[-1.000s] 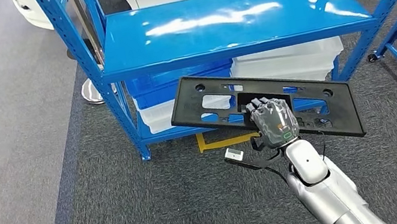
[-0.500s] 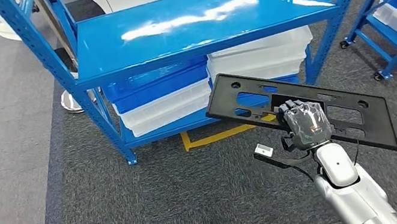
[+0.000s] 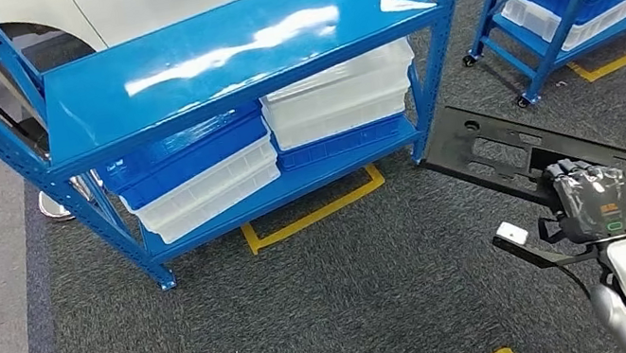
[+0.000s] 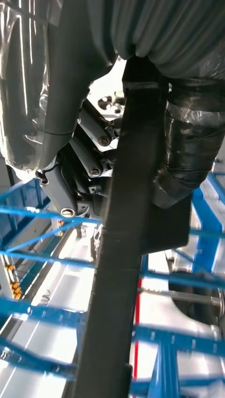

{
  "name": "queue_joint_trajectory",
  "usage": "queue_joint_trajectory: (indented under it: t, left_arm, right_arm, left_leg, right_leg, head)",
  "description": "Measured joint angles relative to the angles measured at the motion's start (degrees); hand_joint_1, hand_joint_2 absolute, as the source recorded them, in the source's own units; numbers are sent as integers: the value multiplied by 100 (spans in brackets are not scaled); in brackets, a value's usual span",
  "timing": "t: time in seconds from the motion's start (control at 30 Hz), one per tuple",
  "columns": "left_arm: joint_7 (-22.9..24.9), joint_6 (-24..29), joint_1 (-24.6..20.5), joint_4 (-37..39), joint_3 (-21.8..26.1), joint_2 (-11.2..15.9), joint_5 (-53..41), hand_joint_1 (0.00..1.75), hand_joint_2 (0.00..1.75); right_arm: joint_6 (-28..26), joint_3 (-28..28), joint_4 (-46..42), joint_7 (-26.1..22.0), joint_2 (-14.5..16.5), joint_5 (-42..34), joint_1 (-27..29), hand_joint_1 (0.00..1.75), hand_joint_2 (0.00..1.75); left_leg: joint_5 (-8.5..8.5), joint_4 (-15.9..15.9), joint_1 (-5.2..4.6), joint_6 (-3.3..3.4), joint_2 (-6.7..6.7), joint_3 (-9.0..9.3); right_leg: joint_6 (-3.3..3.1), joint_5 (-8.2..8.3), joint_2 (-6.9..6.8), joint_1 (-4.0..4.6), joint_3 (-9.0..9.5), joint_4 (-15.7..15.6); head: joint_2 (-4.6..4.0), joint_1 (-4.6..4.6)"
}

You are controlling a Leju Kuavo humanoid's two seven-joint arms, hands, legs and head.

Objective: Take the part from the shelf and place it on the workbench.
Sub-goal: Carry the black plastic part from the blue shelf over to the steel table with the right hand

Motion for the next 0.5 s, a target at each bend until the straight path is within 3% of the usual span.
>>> queue_joint_trajectory:
  t: [0.07,0.1,0.17,0.2,0.23,0.3,0.37,0.43,0.5]
  left_arm:
    - [-14,1,-2,0,1,-5,-19,0,175]
    - [-23,2,2,-1,1,-6,-25,0,175]
    - [-34,2,12,-1,2,-7,-27,0,175]
    - [-36,2,15,-1,3,-7,-27,0,175]
    - [-37,2,16,-1,4,-7,-27,0,175]
    - [-39,2,16,-1,5,-7,-27,0,175]
    - [-42,1,11,0,8,6,-24,0,175]
    - [-42,1,5,1,10,9,-17,0,175]
    - [-38,2,-4,2,16,-6,1,0,175]
  right_arm:
    - [-2,-146,-121,-31,-75,-21,113,175,175]
    - [-2,-209,-177,-37,-95,-24,152,175,175]
    - [-1,-304,-259,-39,-115,-26,223,175,175]
    - [0,-341,-292,-45,-122,-26,271,175,175]
    - [1,-372,-322,-51,-131,-26,318,175,175]
    - [6,-426,-395,-64,-151,-26,387,175,175]
    - [25,-474,-479,-67,-169,-32,410,175,175]
    - [62,-523,-554,-67,-188,-44,436,175,175]
    - [97,-567,-618,-75,-226,-57,505,175,175]
  left_leg:
    - [-266,306,23,-19,-174,-113]
    - [-485,636,18,-5,-304,-251]
    - [-864,1420,-20,54,-435,-580]
    - [-919,1647,-48,97,-458,-673]
    - [-857,1654,-81,154,-476,-667]
    - [-477,1047,-160,320,-607,-365]
    - [-203,351,-200,491,-893,-39]
    - [-162,95,-217,555,-1010,75]
    - [-94,-25,-221,534,-869,129]
  right_leg:
    - [-90,29,101,5,-26,-11]
    - [-124,44,151,19,-41,-13]
    - [-174,72,274,76,-80,-12]
    - [-194,84,344,111,-95,-10]
    - [-210,95,419,145,-104,-7]
    - [-229,116,573,202,-108,-5]
    - [-212,147,714,217,-122,-5]
    - [-146,196,854,170,-157,-22]
    - [-67,239,936,139,-181,-47]
  head:
    - [0,-2]
    - [0,-3]
    - [0,-3]
    - [0,-3]
    - [0,-2]
    - [0,-2]
    - [0,3]
    - [0,4]
    - [0,1]
